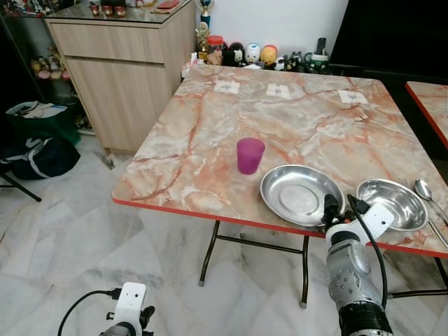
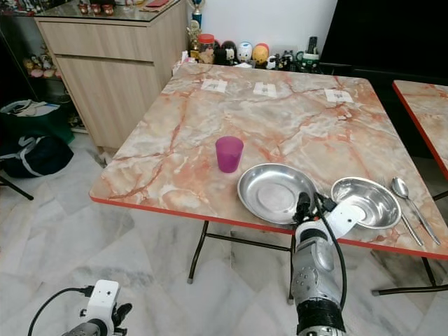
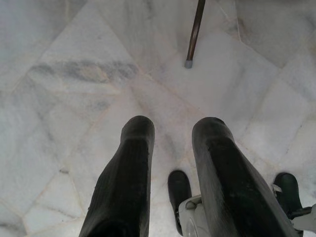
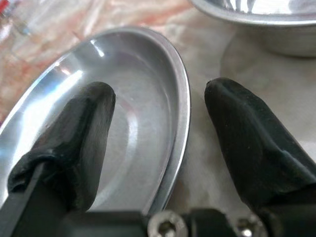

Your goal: Setting the table

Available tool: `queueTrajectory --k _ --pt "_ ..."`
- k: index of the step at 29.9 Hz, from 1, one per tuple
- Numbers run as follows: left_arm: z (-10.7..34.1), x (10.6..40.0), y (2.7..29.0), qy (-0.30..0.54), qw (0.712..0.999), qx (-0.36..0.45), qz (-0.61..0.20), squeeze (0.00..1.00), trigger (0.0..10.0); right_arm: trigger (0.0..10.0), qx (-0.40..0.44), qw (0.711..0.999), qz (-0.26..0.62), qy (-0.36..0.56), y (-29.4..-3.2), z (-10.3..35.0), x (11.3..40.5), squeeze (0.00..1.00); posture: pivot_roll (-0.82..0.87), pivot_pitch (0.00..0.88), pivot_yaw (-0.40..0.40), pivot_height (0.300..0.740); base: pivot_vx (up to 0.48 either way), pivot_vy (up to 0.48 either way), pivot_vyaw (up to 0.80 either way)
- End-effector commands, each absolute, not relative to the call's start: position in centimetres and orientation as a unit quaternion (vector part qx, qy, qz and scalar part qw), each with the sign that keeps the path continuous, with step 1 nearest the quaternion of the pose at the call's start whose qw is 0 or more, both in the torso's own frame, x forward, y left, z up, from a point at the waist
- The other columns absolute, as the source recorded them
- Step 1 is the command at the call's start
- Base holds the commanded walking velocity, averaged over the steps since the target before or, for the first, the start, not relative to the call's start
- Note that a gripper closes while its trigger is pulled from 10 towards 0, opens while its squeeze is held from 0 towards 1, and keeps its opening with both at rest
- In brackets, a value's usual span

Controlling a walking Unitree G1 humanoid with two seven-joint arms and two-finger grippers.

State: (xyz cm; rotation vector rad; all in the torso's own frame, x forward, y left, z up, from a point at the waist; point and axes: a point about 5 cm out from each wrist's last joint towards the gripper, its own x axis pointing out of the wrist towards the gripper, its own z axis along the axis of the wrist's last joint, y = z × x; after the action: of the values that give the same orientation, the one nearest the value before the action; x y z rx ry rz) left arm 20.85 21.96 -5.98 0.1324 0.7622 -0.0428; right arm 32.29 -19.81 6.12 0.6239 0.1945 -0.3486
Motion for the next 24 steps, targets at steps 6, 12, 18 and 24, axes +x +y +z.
queueTrajectory --k 6,12,18,24 --pt "-6.2 20.6 22.0 0.381 0.922 0.07 -0.021 0.0 10.0 10.0 0.274 0.939 -0.16 0.13 -19.3 5.9 32.9 0.0 0.07 0.0 -0.032 0.74 0.0 0.0 0.0" --pt "-6.2 20.5 22.1 0.381 0.922 0.07 -0.02 0.0 10.0 0.0 0.272 0.939 -0.159 0.135 -19.2 5.7 33.0 0.0 0.07 0.0 -0.032 0.74 0.0 0.0 0.0" --pt "-6.3 20.4 22.2 0.383 0.921 0.07 -0.019 0.0 10.0 0.0 0.274 0.936 -0.169 0.142 -19.3 5.3 32.8 0.0 0.07 0.0 -0.033 0.74 0.0 0.0 0.0" --pt "-6.2 20.4 22.2 0.383 0.921 0.071 -0.018 0.0 10.0 0.0 0.266 0.938 -0.168 0.145 -19.4 5.1 32.8 0.0 0.07 0.0 -0.032 0.74 0.0 0.0 0.0"
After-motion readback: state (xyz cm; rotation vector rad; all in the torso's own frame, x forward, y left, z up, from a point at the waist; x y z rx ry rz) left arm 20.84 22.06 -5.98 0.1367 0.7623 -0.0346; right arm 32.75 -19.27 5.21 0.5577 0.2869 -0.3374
